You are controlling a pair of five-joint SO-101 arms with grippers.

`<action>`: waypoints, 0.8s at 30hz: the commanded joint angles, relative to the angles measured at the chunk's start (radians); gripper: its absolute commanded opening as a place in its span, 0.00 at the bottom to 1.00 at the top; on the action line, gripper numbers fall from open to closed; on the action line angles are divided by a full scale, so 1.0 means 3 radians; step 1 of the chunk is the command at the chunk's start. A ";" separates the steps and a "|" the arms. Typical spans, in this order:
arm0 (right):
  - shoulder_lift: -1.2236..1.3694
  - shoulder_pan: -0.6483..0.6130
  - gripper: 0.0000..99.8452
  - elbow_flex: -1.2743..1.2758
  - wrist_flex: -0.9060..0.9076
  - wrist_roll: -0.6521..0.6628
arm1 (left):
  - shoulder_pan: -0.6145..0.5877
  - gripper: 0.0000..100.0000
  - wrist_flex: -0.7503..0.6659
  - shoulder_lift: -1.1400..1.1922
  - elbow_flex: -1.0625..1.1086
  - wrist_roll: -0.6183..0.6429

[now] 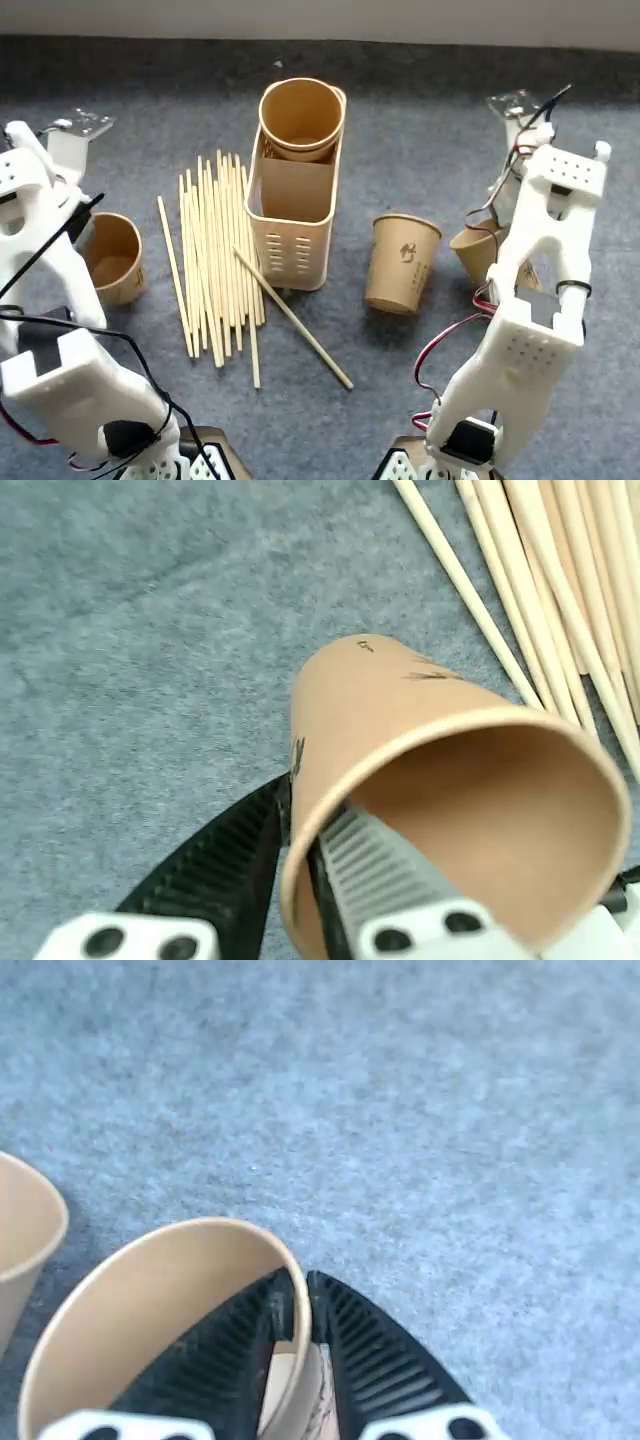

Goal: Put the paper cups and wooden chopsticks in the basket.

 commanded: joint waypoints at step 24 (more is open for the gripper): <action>-0.0294 -0.0069 0.01 -0.2591 0.0852 -0.1964 | 0.2713 0.00 -0.0404 -0.0161 -0.2580 0.1872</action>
